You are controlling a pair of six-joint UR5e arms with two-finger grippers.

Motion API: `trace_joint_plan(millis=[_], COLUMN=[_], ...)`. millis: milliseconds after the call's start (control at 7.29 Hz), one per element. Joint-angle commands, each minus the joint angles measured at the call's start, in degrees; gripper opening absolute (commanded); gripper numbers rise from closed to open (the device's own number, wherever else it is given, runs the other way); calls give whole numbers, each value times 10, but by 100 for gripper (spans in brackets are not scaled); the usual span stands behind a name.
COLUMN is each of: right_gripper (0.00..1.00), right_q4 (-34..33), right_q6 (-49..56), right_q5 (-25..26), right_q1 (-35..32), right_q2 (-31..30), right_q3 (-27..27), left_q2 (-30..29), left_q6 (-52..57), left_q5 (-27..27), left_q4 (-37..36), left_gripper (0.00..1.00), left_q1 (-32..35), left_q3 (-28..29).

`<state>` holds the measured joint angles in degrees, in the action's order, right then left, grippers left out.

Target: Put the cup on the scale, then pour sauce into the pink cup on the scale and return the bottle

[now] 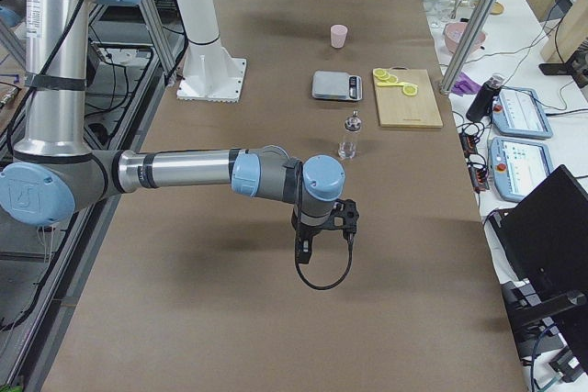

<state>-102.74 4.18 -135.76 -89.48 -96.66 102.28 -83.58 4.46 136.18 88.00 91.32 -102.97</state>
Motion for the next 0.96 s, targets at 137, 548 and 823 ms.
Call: trace_joint_plan(millis=[137,548,823], right_gripper=[100,100,100], right_q4=[3,3,2], right_q6=[1,7,9], right_q5=[1,22,36], right_q1=[-8,-7,3], right_q2=[9,17,25], right_q3=[7,15,19], left_q2=[-2,-4,-4], left_q6=[-4,-5,-5], left_q5=[0,0,0], left_q4=[6,5,6], left_gripper=[99,99,99], left_q1=[-1,-2,-2], left_q3=[14,15,14])
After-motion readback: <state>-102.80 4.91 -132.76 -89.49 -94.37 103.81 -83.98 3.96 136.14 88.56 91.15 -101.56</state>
